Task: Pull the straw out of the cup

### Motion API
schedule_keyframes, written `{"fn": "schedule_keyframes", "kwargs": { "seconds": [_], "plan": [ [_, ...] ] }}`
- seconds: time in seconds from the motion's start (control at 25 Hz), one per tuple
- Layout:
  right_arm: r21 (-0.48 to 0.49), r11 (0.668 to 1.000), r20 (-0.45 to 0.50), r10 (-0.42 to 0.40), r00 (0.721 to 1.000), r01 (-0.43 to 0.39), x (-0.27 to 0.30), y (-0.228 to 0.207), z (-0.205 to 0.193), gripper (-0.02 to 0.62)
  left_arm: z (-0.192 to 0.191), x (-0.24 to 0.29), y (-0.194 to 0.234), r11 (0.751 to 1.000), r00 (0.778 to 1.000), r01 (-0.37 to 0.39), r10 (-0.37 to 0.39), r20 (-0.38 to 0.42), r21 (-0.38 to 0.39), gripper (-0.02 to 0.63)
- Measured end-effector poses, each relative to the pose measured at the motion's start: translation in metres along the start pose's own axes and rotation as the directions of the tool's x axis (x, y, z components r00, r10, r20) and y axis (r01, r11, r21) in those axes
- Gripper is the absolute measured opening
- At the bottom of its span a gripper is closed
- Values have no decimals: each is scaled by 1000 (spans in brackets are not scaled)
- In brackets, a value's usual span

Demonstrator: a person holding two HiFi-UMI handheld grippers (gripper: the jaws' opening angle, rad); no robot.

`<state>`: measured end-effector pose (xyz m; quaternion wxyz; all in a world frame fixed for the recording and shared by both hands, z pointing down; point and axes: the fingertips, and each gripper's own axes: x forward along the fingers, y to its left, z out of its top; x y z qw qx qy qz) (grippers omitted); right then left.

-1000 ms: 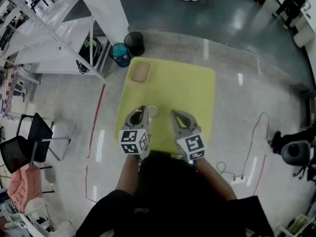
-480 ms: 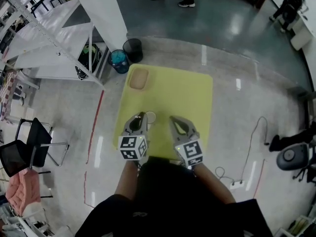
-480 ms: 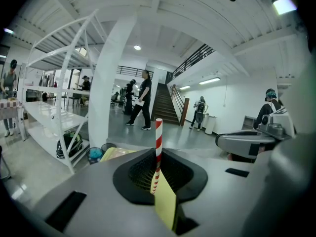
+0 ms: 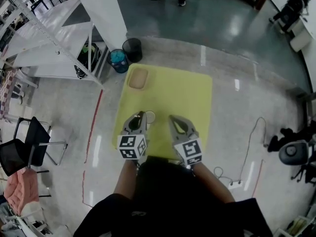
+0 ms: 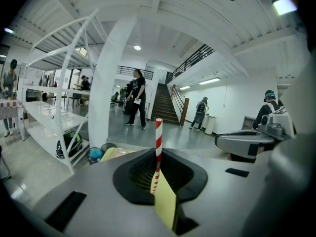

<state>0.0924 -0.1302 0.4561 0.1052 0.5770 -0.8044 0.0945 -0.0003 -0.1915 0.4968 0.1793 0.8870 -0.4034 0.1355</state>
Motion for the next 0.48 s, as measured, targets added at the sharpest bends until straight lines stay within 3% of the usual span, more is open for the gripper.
{"fn": "schedule_keyframes", "kwargs": {
  "seconds": [0.48],
  "plan": [
    [-5,1000,-21,-4,1000,3,1,0,-6,15,-2,2,2,1000,1000,1,-1,0,-4,64]
  ]
}}
